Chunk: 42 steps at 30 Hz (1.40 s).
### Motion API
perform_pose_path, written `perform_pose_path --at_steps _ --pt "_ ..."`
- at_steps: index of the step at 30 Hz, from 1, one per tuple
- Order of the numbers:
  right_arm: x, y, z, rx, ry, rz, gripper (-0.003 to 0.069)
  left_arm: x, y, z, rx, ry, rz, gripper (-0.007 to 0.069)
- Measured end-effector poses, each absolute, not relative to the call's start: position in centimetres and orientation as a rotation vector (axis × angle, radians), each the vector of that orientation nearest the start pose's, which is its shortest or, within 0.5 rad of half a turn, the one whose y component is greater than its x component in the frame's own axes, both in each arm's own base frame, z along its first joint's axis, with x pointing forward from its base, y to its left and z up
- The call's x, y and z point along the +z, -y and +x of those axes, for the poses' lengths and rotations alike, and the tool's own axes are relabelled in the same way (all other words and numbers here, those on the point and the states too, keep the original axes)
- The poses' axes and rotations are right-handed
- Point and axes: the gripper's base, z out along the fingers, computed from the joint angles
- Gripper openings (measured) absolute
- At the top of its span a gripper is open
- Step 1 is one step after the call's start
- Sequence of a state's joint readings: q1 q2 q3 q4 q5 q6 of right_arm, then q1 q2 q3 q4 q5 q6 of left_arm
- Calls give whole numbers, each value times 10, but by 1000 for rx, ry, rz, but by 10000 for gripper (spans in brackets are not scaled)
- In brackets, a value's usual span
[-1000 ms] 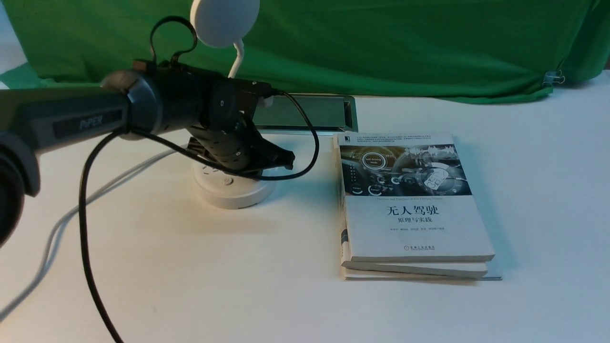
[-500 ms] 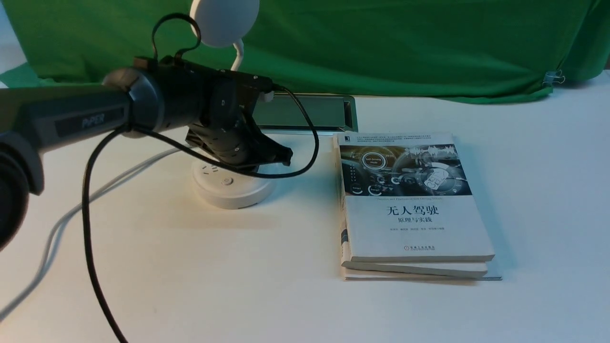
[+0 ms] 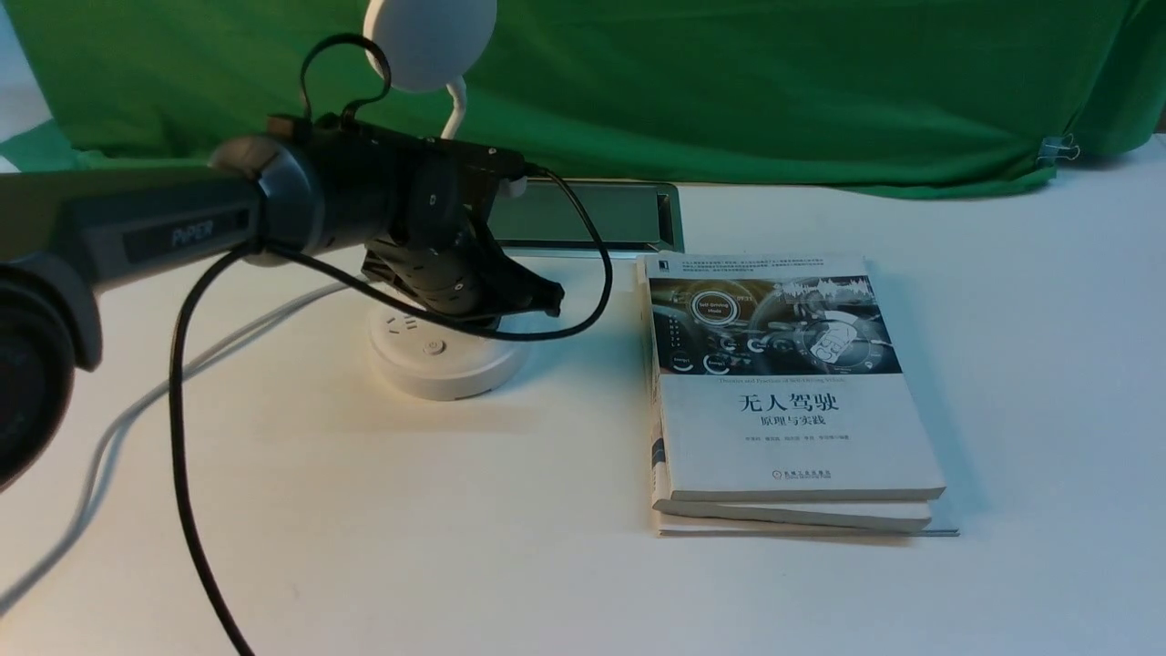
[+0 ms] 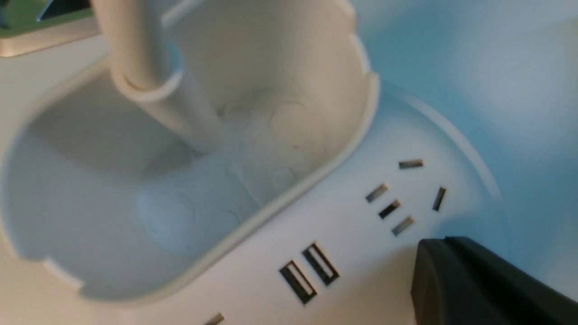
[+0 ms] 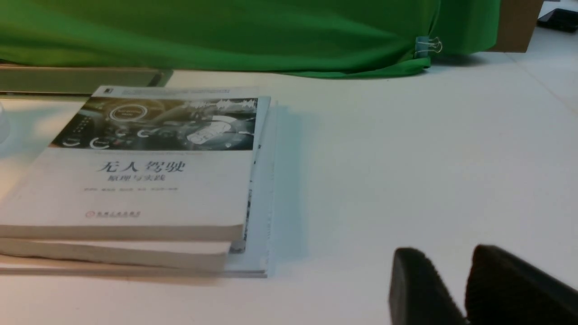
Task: Turn on the desk lamp on the white desktop with your hand.
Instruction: 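Press the power button on the lamp base to turn the lamp on with the left gripper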
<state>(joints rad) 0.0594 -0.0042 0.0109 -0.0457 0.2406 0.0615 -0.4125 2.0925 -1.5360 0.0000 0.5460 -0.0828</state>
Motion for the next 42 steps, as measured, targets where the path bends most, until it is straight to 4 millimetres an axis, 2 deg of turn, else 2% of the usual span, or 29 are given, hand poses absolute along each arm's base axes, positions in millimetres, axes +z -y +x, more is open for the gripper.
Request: perform_pose_path --at_steps 8,20,24,28,31,33,35,37,38,39,40,42 --pt "188 -2 55 47 -1731 -29 239 192 181 413 -184 -2553 425 0" --pt "188 -2 55 47 -1731 -29 239 175 180 410 -184 -2600 422 0" --pt "188 -2 55 47 -1731 -29 239 174 180 410 -184 -2601 423 0" --pt "188 -2 55 47 -1731 -29 239 182 180 407 -196 -2592 415 0" --pt "188 -2 55 47 -1731 -29 239 200 179 398 -248 -2611 382 0" --pt "188 -2 55 47 -1731 -29 239 225 179 386 -335 -2620 380 0" --pt "188 -2 55 47 -1731 -29 239 234 181 378 -396 -2632 393 0" --pt "188 -2 55 47 -1731 -29 239 240 183 354 -547 -2684 461 0" --pt "188 -2 55 47 -1731 -29 239 240 184 351 -576 -2689 475 0" --pt "188 -2 55 47 -1731 -29 239 240 183 329 -696 -2710 535 0" --pt "188 -2 55 47 -1731 -29 239 241 183 324 -726 -2709 548 0" --pt "188 -2 55 47 -1731 -29 239 251 179 292 -872 -2662 633 0"
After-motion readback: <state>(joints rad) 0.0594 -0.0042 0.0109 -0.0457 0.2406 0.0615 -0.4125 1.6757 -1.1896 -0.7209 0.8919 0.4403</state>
